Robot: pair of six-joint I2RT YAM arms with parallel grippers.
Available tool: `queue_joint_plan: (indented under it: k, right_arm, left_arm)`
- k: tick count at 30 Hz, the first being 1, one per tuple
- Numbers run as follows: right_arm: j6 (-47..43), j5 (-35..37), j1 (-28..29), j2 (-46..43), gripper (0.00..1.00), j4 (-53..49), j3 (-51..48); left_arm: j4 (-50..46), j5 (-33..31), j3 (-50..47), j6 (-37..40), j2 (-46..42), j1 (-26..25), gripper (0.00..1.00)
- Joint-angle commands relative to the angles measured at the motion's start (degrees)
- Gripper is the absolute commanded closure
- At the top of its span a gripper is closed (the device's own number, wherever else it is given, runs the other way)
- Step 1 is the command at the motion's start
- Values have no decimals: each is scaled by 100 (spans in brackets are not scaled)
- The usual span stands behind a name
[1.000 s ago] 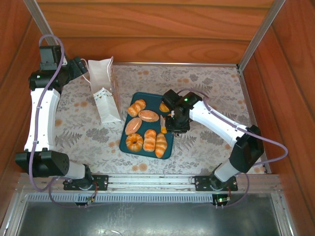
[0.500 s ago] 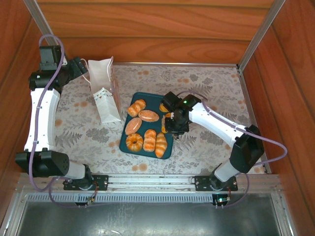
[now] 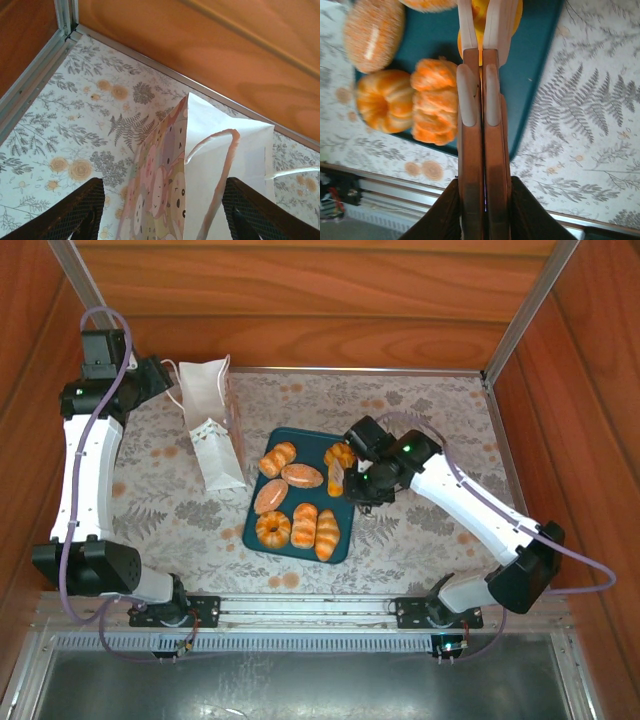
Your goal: Place the fake bread into the paper bag
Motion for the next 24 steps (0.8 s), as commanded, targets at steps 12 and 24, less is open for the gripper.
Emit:
queue_joint_plan:
  k: [12,24]
  right_arm:
    - [-946,-404,338,1085,93,-248,3943]
    - [-1475,-609,756,2677,90,282,6582]
  left_arm:
    - [293,344,176,-73,111,-17,77]
    - [348,432,127,-143,58,-62,98]
